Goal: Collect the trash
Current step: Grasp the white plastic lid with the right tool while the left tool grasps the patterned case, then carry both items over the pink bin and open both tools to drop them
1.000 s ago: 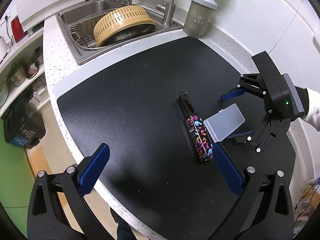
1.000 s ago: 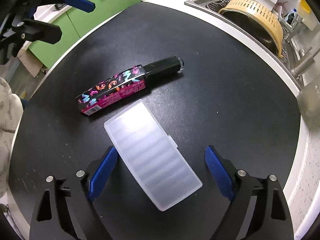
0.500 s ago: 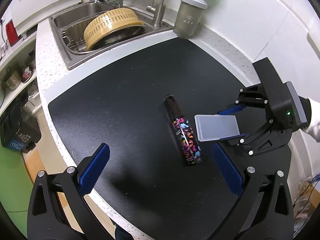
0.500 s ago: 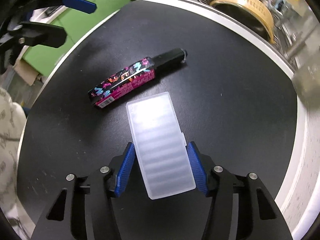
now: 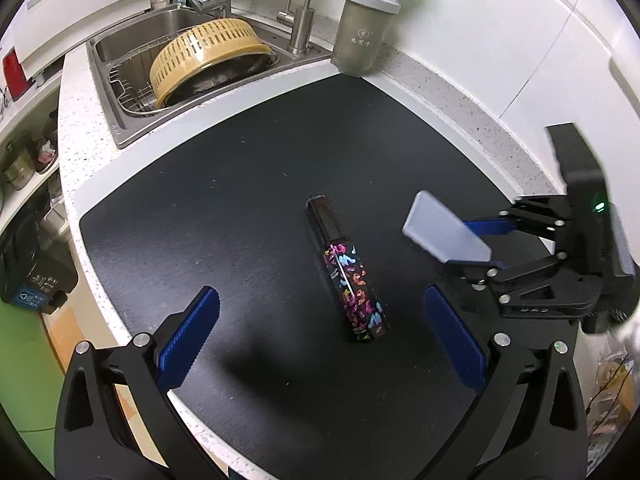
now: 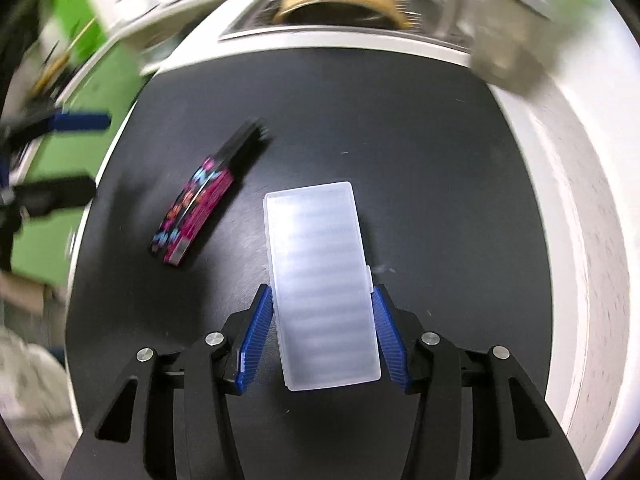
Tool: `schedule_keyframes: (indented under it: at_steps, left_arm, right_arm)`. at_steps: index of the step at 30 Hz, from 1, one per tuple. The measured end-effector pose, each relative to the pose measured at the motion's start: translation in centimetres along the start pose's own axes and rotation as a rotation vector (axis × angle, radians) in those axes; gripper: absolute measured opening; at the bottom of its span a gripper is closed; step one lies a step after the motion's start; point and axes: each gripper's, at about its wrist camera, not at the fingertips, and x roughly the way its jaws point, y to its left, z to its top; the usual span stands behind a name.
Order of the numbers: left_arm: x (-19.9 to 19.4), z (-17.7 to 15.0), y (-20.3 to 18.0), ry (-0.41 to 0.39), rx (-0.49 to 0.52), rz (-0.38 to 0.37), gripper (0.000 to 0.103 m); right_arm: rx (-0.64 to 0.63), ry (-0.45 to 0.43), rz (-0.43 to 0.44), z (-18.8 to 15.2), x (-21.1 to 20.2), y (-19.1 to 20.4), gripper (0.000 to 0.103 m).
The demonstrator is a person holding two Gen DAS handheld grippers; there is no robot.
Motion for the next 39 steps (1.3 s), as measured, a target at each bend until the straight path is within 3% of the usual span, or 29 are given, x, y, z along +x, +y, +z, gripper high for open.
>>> schedule_keyframes:
  at_steps: [6,16,18,22,24,28,29,39]
  left_arm:
    - [2.3,0.7,-0.9,0.02,-0.014,0.047,0.1]
    - [5.6,1.4,-2.5,0.033,-0.055,0.139,0.099]
    - [6.0,1.4,-2.8,0.042,-0.06,0.147,0.087]
    - [6.9,1.2,-3.1,0.072,-0.065,0.158,0.074]
    - [7.3,1.0,-3.2,0.083,-0.061,0.166,0.057]
    - [7.2,1.0,-3.3,0.083,-0.052,0.182,0.038]
    - [7.2,1.0,-3.3,0.084,-0.053,0.179,0.026]
    - [5.8,0.8,-2.6,0.07,-0.009,0.151,0.023]
  right_arm:
    - [0.189,-0.017,-0.068,-0.9,-1.7,-1.1,0.05]
    - [0.312,-0.075,-0.16,-0.8,-3.6,-3.2,0.05]
    - [0.316,-0.085,-0.157,-0.7,-3.8,-3.4,0.05]
    - [0.313,-0.099,-0.153,-0.5,-3.8,-3.4,0.05]
    - [0.313,-0.102,-0.152,-0.5,-3.8,-3.3,0.05]
    - [0.314,-0.111,-0.146,-0.6,-3.7,-3.2,0.05]
    - [0.314,-0.114,-0.149,-0.6,-3.8,-3.1,0.05]
    - [0.328,-0.16,-0.161,-0.4,-5.0,-1.5,0.05]
